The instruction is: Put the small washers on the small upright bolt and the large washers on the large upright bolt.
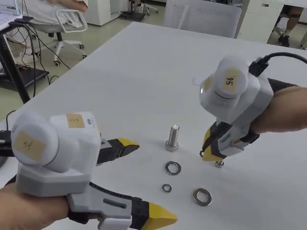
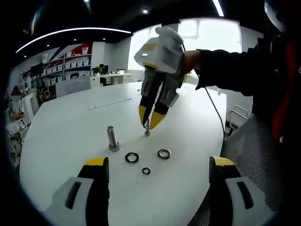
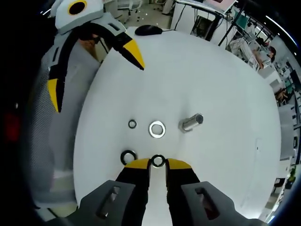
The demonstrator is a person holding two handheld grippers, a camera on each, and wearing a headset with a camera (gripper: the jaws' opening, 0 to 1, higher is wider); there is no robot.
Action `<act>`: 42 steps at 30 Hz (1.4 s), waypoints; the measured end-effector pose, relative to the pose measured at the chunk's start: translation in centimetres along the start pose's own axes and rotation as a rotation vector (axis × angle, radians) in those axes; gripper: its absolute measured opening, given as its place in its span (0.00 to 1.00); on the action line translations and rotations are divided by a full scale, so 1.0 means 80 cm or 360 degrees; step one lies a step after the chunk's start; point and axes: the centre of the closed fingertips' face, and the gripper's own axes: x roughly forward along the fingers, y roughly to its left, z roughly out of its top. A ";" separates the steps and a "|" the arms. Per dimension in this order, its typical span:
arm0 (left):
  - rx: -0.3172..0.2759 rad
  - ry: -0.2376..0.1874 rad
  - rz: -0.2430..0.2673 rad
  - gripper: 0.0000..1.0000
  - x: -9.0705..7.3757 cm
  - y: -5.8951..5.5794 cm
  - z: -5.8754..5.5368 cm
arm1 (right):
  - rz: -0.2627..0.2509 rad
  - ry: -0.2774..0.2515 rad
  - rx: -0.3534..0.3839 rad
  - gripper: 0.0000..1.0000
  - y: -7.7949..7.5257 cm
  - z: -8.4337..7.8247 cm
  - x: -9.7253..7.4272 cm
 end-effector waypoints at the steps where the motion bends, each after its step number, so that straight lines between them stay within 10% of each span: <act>1: -0.0001 -0.0001 -0.0001 0.88 0.000 0.000 0.000 | -0.0007 -0.0002 -0.0004 0.14 0.000 0.000 -0.003; 21: 0.0005 0.0019 -0.0015 0.88 0.002 -0.004 -0.002 | -0.0143 0.0015 0.0087 0.14 -0.029 -0.044 -0.051; 42: -0.0015 0.0027 -0.0005 0.87 0.001 0.000 -0.005 | -0.0052 0.0096 0.0118 0.14 -0.045 -0.064 -0.008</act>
